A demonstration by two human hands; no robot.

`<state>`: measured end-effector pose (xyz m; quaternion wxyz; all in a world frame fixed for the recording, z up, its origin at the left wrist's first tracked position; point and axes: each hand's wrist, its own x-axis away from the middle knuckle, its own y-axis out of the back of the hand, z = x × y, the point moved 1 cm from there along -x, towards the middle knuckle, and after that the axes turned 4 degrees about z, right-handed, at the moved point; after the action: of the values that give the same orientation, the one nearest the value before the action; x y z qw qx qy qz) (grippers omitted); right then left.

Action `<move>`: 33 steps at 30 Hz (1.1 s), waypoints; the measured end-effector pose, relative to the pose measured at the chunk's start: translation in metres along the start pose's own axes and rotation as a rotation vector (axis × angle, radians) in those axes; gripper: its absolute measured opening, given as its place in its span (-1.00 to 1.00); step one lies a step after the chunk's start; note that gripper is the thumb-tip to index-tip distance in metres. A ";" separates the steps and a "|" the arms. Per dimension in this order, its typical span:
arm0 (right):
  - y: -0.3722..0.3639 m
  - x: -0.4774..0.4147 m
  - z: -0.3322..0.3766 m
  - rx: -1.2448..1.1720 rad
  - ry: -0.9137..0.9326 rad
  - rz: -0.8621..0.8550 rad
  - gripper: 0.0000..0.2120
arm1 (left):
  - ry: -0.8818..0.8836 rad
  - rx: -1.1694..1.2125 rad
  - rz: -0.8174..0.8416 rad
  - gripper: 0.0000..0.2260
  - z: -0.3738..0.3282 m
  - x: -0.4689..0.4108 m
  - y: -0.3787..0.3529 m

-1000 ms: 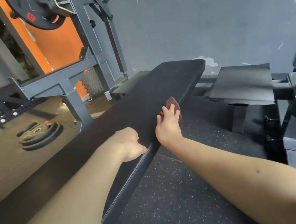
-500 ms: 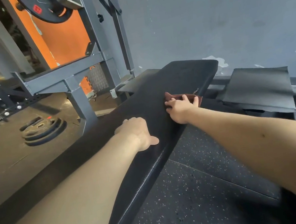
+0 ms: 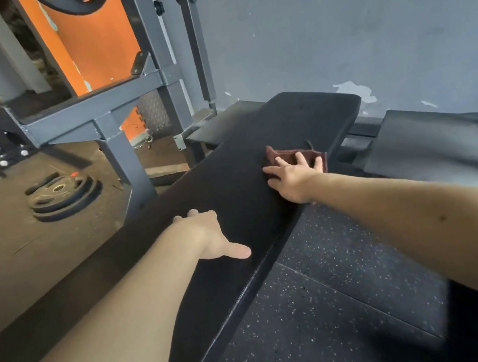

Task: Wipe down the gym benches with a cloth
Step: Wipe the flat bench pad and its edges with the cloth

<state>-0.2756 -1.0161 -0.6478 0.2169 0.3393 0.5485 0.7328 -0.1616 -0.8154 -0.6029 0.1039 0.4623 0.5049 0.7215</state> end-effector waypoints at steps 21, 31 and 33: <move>-0.008 0.005 0.020 0.012 0.162 -0.091 -0.46 | 0.052 -0.006 0.092 0.04 -0.006 0.000 0.012; -0.020 0.007 0.057 -0.028 0.334 -0.100 -0.50 | 0.021 0.053 -0.071 -0.34 0.016 -0.047 0.066; -0.024 0.007 0.060 -0.060 0.398 -0.108 -0.51 | 0.027 -0.017 -0.022 -0.26 0.019 -0.058 0.070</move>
<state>-0.2371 -0.9647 -0.6586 0.1532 0.1514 0.5758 0.7887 -0.0926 -0.8715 -0.5764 0.1088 0.4459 0.5050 0.7310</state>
